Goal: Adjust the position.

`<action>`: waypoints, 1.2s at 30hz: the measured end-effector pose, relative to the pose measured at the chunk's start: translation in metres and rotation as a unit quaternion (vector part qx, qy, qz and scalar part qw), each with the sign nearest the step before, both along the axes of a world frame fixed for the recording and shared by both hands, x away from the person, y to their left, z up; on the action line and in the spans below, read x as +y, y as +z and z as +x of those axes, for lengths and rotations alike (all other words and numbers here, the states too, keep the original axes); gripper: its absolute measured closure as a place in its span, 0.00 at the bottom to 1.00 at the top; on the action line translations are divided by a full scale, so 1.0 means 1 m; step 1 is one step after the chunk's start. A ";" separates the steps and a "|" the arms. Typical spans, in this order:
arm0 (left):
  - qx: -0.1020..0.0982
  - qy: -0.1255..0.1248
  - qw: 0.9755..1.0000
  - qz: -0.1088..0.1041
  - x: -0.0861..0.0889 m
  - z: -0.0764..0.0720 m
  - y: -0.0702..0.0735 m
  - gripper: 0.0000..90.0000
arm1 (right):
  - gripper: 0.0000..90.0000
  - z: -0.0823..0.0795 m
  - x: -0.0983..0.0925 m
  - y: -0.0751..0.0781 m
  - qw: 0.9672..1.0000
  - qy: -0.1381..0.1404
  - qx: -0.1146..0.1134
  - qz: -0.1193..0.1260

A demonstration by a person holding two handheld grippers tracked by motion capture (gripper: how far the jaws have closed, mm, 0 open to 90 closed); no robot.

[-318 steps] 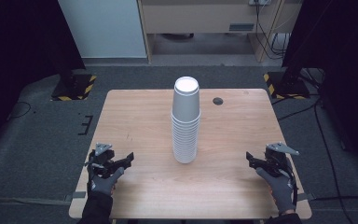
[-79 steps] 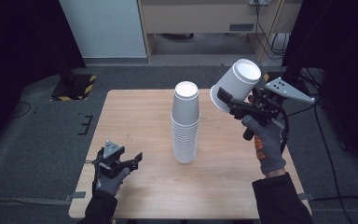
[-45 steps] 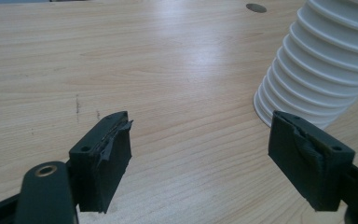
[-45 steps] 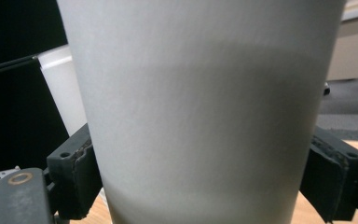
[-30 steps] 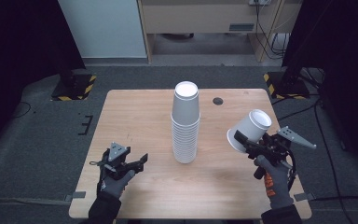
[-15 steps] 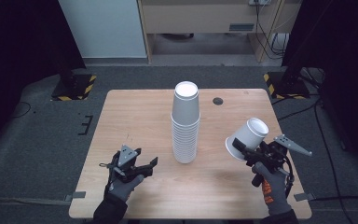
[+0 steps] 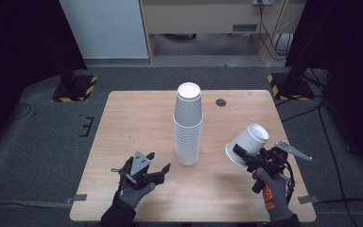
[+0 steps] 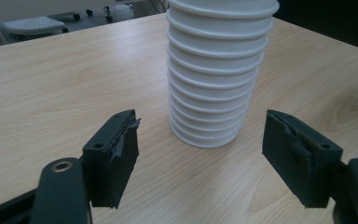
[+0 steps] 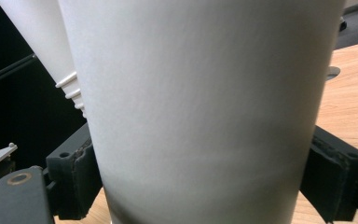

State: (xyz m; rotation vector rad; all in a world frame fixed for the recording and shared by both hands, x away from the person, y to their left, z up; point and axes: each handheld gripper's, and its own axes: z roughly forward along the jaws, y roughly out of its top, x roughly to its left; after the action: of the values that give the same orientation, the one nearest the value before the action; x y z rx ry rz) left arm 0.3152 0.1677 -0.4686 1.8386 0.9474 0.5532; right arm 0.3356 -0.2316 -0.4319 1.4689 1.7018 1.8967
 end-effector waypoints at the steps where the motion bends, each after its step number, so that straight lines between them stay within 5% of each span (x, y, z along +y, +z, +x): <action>1: -0.002 -0.002 1.000 -0.001 -0.002 -0.001 0.000 0.29 | 0.15 0.000 0.001 0.000 1.000 0.000 0.001 0.000; 14: -0.019 -0.026 0.999 -0.009 -0.031 -0.011 -0.003 0.32 | 0.15 -0.001 0.004 -0.003 1.000 0.002 0.004 0.011; 30: -0.018 -0.048 0.998 -0.027 -0.053 -0.011 -0.004 0.38 | 0.15 -0.002 0.008 -0.003 1.000 0.013 0.008 0.023; 36: -0.021 -0.050 0.998 -0.034 -0.062 -0.010 -0.005 0.38 | 0.15 0.000 0.009 -0.006 0.998 0.017 0.019 0.060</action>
State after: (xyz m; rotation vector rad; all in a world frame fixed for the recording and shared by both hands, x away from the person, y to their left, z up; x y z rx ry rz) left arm 0.3055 0.1054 -0.4734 1.7968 0.8310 0.4894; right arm 0.3355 -0.2228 -0.4382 1.5379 1.6650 2.0340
